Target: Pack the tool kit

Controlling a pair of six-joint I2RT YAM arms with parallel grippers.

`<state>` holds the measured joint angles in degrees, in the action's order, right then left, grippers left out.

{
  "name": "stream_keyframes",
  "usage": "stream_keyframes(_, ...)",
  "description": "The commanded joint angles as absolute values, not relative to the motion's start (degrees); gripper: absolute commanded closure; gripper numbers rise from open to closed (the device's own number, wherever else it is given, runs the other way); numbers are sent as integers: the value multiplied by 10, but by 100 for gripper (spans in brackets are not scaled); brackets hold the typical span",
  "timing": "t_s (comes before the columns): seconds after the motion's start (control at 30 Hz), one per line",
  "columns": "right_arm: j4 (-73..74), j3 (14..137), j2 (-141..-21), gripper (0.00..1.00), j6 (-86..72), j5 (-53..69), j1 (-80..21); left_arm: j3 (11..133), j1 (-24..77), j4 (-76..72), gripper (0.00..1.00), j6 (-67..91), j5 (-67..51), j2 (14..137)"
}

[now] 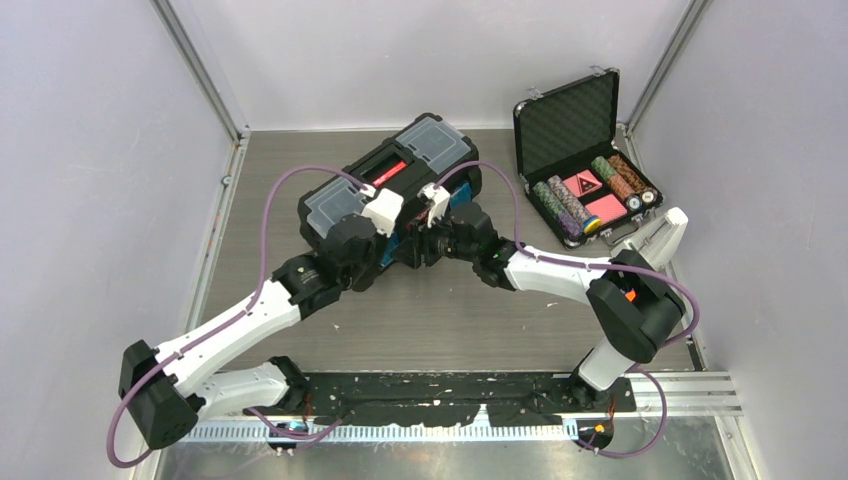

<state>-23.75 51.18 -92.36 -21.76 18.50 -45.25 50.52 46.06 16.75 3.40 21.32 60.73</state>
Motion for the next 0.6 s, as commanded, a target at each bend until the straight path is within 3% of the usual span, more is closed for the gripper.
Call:
stream_keyframes(0.0, -261, 517, -922, 50, -224, 181, -454, 523, 460, 176, 81, 13, 267, 625)
stream_keyframes(0.57, -337, 448, -928, 45, -299, 161, -454, 509, 460, 186, 81, 35, 281, 675)
